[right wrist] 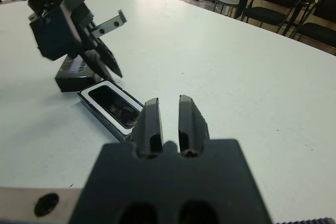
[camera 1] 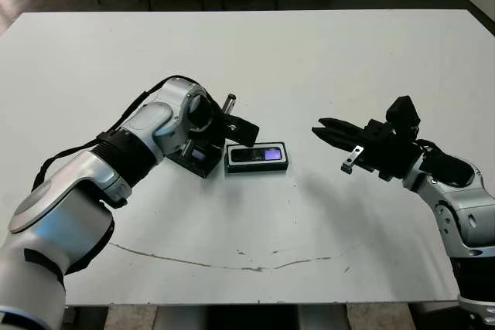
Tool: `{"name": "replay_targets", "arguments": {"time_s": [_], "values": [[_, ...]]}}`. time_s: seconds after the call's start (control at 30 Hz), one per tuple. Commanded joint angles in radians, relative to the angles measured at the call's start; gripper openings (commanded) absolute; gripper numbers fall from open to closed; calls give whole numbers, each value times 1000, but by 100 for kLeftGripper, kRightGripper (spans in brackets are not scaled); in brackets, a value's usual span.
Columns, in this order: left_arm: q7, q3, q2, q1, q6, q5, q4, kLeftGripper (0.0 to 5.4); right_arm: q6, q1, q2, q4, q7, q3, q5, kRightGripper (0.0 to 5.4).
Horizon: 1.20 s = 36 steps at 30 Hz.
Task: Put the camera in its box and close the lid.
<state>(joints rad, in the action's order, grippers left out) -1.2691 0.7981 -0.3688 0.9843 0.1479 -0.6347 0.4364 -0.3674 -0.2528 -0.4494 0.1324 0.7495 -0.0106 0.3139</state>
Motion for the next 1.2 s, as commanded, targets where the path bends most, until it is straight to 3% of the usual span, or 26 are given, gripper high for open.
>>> {"name": "replay_targets", "arguments": {"time_s": [0.03, 0.5, 0.9, 1.03, 1.2], "values": [[-90, 19, -47, -32, 8, -19, -59, 0, -5, 19, -7, -1, -7, -2, -3, 1], [-330, -15, -252, -170, 72, -13, -407, 0, -33, -5, -11, -10, -13, -6, 0, 1], [-345, 39, -399, -199, 136, 99, -521, 0, -45, -18, -18, -18, -8, -10, -5, 1], [-343, -42, -403, -241, 161, 139, -567, 0, -47, -17, -23, -19, -7, -10, -8, 1], [-271, -242, -384, -296, 207, 302, -700, 0, -49, -18, -20, -14, -9, -15, -7, 1]]}}
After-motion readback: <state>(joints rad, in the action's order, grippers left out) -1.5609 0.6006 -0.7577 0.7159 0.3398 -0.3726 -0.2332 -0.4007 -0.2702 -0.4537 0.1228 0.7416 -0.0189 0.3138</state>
